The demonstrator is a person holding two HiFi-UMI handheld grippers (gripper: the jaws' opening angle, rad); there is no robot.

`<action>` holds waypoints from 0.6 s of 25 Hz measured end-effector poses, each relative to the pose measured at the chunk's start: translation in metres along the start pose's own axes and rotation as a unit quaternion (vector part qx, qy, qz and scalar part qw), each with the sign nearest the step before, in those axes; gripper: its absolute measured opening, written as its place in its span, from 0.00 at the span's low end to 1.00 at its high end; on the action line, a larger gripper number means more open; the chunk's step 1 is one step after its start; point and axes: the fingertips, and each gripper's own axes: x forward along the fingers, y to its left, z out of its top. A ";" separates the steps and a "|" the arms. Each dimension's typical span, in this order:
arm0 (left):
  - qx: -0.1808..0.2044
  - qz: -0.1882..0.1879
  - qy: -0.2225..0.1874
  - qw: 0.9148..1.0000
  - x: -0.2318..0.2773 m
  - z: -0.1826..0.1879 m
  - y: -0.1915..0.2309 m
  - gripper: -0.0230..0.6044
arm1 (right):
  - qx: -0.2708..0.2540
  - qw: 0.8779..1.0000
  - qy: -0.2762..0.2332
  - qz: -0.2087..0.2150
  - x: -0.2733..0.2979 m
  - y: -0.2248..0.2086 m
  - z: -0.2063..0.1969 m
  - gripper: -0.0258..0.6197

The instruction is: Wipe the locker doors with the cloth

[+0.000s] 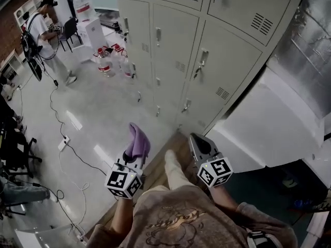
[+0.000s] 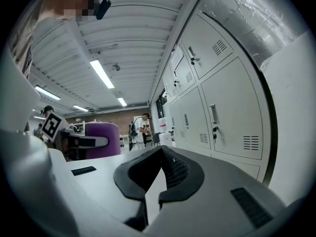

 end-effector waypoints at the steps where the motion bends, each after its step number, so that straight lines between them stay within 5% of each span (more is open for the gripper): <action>1: -0.001 0.001 0.001 1.000 0.012 0.001 0.006 0.10 | 0.001 1.000 0.001 0.004 0.011 -0.006 0.001 0.04; 15: 0.003 0.011 -0.016 1.000 0.210 0.071 0.074 0.10 | -0.007 0.999 -0.016 0.050 0.177 -0.116 0.068 0.04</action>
